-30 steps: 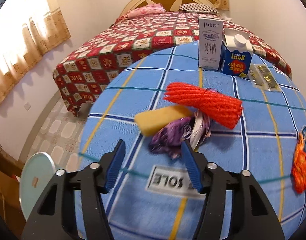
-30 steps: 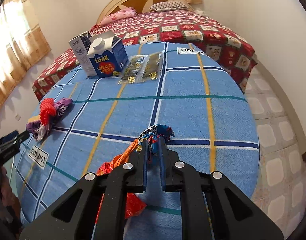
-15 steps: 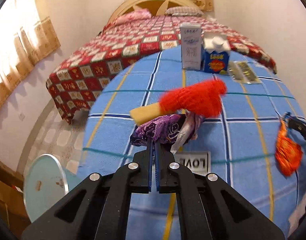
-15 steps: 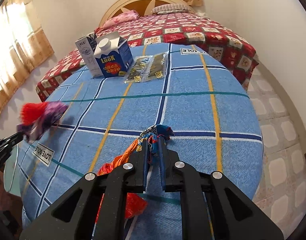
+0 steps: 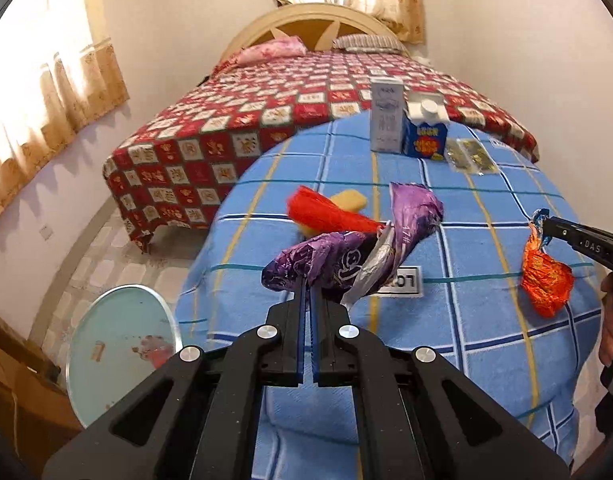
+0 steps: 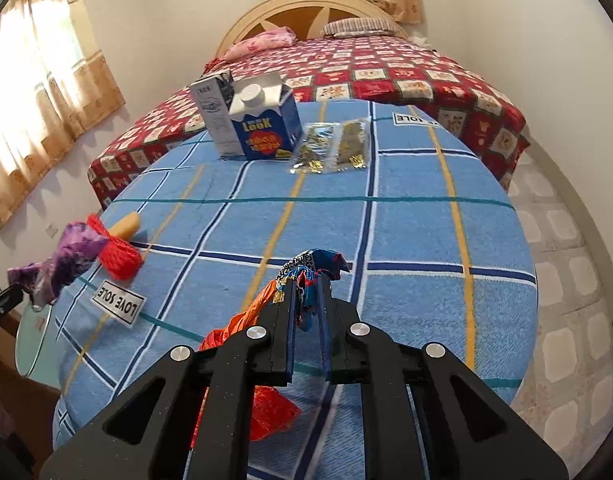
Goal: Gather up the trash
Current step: 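Lift the purple wrapper toward the wastebasket with the left tool while the right tool holds the ribbon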
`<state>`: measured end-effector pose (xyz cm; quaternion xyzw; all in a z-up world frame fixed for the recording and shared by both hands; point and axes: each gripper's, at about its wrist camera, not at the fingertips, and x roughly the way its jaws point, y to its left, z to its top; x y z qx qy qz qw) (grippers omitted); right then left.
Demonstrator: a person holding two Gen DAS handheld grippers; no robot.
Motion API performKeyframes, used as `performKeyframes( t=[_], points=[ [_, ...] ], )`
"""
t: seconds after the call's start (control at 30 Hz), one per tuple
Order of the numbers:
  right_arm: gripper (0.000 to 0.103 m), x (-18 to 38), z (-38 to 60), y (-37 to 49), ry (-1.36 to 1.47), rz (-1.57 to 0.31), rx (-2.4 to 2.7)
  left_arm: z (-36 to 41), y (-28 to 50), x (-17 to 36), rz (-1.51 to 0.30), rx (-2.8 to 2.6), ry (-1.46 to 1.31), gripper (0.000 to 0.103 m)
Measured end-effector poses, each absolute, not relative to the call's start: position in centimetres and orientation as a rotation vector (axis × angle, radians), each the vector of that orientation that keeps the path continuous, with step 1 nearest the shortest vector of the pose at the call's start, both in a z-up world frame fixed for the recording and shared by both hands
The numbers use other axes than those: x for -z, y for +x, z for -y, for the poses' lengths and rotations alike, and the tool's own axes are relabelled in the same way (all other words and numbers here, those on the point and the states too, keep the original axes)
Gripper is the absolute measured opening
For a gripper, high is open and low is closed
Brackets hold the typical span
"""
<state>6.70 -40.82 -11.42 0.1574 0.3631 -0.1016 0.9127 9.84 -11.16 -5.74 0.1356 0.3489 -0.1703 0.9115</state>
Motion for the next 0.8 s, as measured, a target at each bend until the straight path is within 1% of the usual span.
performKeyframes(
  t=[0.33,0.8],
  points=[
    [0.011,10.5,36.9,8.2,0.294,-0.739,0.124,4.1,9.8,4.9,-0.699,0.186,0.265,0.001],
    [0.011,9.0,28.3,11.6,0.198,-0.744,-0.019,-4.2,10.2,5.7,-0.727,0.016,0.256,0.001]
  ],
)
